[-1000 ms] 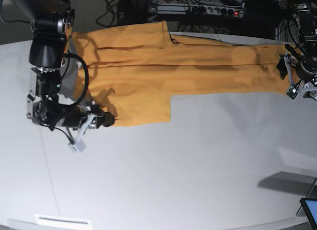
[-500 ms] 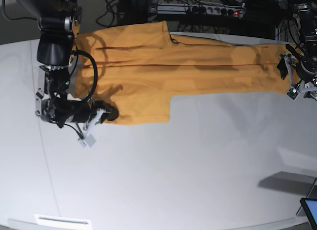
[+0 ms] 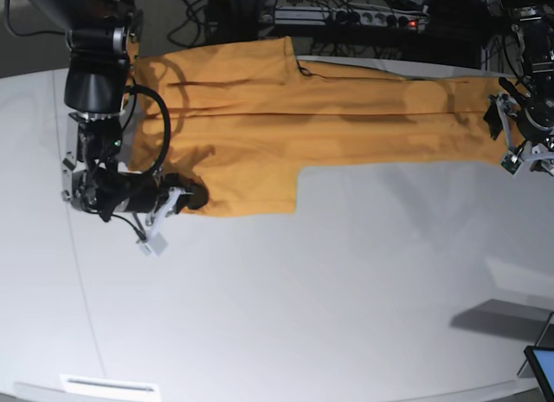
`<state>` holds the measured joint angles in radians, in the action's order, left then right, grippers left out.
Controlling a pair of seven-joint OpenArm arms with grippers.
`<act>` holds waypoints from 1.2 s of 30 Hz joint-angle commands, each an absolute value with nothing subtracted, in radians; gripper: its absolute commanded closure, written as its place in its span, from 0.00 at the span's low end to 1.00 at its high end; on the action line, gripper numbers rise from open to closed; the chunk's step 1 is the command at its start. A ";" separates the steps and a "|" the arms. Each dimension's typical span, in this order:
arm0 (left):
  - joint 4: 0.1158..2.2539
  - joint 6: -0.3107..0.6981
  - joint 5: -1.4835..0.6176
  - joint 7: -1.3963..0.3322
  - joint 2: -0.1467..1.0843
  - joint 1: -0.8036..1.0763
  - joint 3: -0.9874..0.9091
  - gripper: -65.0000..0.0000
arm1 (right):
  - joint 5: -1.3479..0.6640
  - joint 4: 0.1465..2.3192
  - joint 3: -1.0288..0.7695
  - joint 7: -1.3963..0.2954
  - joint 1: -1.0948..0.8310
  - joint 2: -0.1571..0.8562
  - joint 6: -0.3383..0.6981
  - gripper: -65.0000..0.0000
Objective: Fold the T-shirt properly
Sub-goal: 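Drag the grasped sleeve corner with the right gripper toward the collar end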
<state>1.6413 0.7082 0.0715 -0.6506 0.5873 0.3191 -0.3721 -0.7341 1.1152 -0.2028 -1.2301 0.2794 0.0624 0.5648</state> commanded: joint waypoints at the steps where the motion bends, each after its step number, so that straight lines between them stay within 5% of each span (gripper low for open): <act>1: 1.656 0.697 0.073 -0.641 0.611 0.312 -0.383 0.16 | -0.736 1.130 -0.203 -1.237 0.298 0.065 0.567 1.00; 16: 1.656 0.697 0.071 -0.638 0.608 0.305 -0.383 0.16 | -0.736 1.500 -0.202 -1.294 0.206 0.051 0.562 1.00; 36: 1.649 0.697 0.081 -0.638 0.608 0.288 -0.375 0.16 | -0.737 1.725 -0.203 -1.331 0.038 0.048 0.561 1.00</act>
<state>1.6363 0.7078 0.0784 -0.6437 0.5846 0.2913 -0.3664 -0.7231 1.7096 -0.2008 -1.3418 0.0254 0.0460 0.5575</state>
